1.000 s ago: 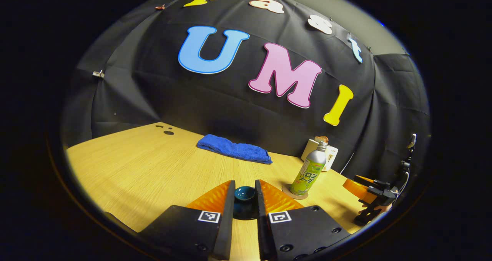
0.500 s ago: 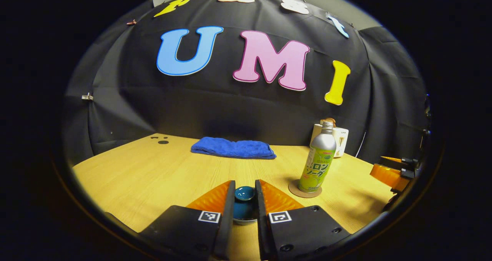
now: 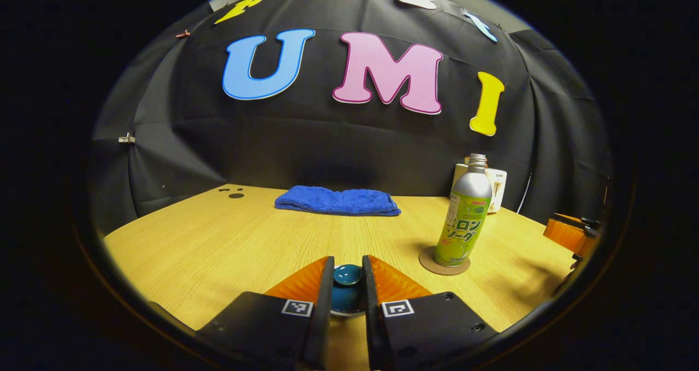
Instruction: Open the teacup lid with one hand, grasp the water bottle and pour water into the teacup with the other hand; after pouring, place the water bottle on the coaster and then close the teacup lid.
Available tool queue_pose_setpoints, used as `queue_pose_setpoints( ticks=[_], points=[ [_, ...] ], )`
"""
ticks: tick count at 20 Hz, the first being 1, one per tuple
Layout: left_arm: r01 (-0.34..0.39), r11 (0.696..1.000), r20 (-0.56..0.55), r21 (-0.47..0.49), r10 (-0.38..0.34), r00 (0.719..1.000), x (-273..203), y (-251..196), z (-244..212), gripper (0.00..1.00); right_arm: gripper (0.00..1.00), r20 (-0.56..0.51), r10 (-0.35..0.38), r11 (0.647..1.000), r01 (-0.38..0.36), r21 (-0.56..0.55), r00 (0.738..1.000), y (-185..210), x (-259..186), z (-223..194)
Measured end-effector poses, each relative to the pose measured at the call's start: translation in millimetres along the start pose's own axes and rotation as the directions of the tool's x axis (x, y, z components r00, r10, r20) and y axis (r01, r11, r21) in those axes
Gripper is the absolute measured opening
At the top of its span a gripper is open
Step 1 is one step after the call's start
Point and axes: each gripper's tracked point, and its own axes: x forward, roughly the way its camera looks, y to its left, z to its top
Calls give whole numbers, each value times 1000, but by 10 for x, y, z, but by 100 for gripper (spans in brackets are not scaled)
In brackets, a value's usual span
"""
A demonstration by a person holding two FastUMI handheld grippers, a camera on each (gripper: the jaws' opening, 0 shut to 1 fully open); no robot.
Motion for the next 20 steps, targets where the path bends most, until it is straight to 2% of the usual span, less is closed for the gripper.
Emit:
queue_pose_setpoints(
  ticks=[8,9,10,14,15,16,17,18,20],
  points=[
    [-14,999,-6,35,14,1000,23,-16,-9,33,98,-5,-1,1000,1,11,1000,-41,49,-37],
    [-12,999,-7,36,13,1000,20,-28,-10,39,98,-4,0,1000,0,16,1000,-39,42,-32],
    [-10,999,-6,39,10,1000,18,-44,-12,36,98,-3,-3,1000,3,18,1000,-57,49,-28],
    [-15,998,6,55,15,1000,-14,-65,5,38,98,0,-2,1000,2,17,1000,-55,56,-31],
    [-14,999,8,49,14,1000,-16,-73,1,44,98,1,-2,1000,2,16,1000,-59,60,-33],
    [-14,999,7,46,13,1000,-16,-77,5,42,97,-2,2,1000,-2,16,1000,-46,67,-36],
    [-14,999,9,46,13,1000,-34,-81,20,48,97,-4,3,1000,-3,13,1000,-36,64,-50],
    [-14,999,16,50,13,1000,-57,-95,58,47,98,-3,3,1000,-3,10,1000,-35,62,-41],
    [-9,998,43,58,6,999,-139,-102,149,55,98,6,7,1000,-7,10,1000,-23,54,3]
  ],
)
